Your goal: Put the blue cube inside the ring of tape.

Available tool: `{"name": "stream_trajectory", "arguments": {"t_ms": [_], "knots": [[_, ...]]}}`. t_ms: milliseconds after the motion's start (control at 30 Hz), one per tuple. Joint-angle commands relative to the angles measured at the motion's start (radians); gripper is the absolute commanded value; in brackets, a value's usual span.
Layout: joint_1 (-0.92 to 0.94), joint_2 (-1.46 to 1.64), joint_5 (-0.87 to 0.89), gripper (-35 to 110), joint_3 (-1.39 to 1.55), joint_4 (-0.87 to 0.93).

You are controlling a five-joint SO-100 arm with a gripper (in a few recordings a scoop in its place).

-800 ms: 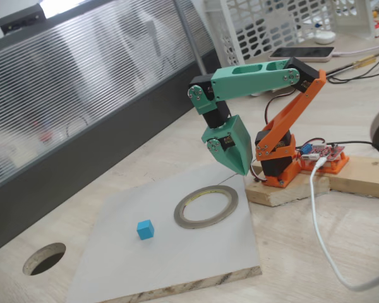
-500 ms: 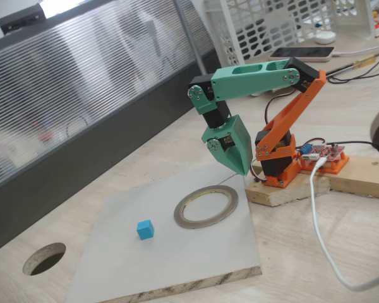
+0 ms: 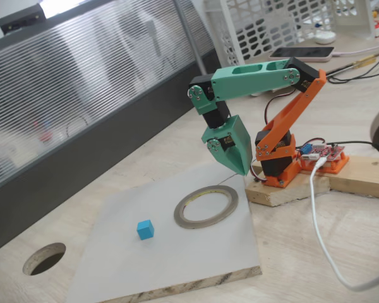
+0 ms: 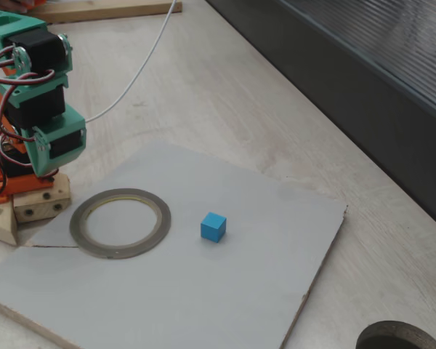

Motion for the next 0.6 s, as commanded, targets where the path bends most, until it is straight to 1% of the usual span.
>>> {"name": "stream_trajectory", "arguments": {"t_ms": [0,567], "knots": [[0.012,0.067,0.008,0,0.002,0.026],[0.012,0.075,0.012,0,-0.014,0.031]]}}
